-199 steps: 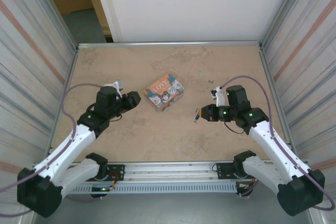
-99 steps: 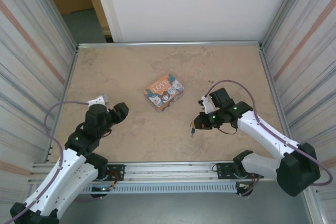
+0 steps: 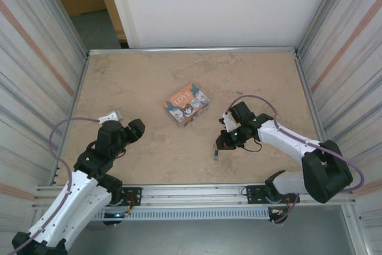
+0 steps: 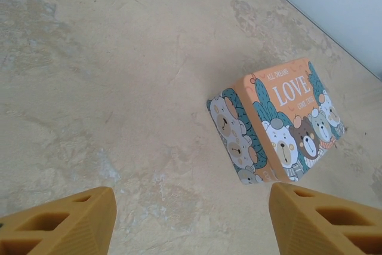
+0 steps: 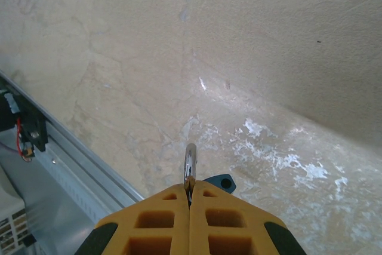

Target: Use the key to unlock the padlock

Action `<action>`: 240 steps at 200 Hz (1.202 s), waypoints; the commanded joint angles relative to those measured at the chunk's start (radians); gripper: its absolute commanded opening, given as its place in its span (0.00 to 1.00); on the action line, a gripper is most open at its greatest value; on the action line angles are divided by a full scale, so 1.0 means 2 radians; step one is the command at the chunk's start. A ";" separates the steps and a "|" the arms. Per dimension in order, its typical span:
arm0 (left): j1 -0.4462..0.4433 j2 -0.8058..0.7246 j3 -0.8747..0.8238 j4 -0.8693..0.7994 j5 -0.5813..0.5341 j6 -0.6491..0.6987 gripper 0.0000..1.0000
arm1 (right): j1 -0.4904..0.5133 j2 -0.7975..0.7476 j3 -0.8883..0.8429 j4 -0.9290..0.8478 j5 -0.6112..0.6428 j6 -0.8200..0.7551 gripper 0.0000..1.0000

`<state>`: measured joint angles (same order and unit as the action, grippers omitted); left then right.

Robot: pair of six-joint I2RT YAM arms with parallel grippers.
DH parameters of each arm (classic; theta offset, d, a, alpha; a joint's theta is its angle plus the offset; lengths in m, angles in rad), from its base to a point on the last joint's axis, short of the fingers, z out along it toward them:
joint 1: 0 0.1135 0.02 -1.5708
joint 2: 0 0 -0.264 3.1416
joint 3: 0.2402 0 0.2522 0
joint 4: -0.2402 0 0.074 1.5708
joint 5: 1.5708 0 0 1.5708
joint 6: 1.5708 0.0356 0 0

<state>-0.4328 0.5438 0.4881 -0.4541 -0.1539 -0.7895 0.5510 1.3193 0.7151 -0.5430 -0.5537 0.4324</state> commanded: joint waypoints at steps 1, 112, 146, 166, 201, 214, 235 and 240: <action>0.002 -0.003 -0.005 -0.004 -0.020 -0.004 0.69 | 0.005 0.021 -0.005 0.014 -0.015 -0.012 0.00; 0.004 0.011 -0.011 0.004 -0.028 -0.003 0.72 | 0.017 0.115 0.019 0.046 -0.035 -0.017 0.00; 0.005 0.015 -0.011 0.007 -0.027 -0.003 0.72 | 0.020 0.126 0.020 0.053 -0.037 -0.016 0.00; 0.006 0.016 -0.012 0.007 -0.027 -0.003 0.73 | 0.020 0.131 0.020 0.056 -0.038 -0.015 0.00; 0.007 0.018 -0.011 0.007 -0.027 -0.004 0.73 | 0.020 0.138 0.021 0.058 -0.036 -0.013 0.00; 0.007 0.018 -0.012 0.008 -0.027 -0.004 0.72 | 0.020 0.140 0.021 0.058 -0.035 -0.013 0.00; 0.007 0.017 -0.011 0.007 -0.027 -0.004 0.73 | 0.021 0.141 0.020 0.058 -0.028 -0.009 0.00; 0.007 0.018 -0.011 0.007 -0.027 -0.003 0.73 | 0.020 0.141 0.021 0.057 -0.025 -0.009 0.02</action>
<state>-0.4309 0.5781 0.4744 -0.4526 -0.1844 -0.7895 0.5835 1.5845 0.7406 -0.4206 -0.6258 0.4316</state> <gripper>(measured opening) 0.726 0.048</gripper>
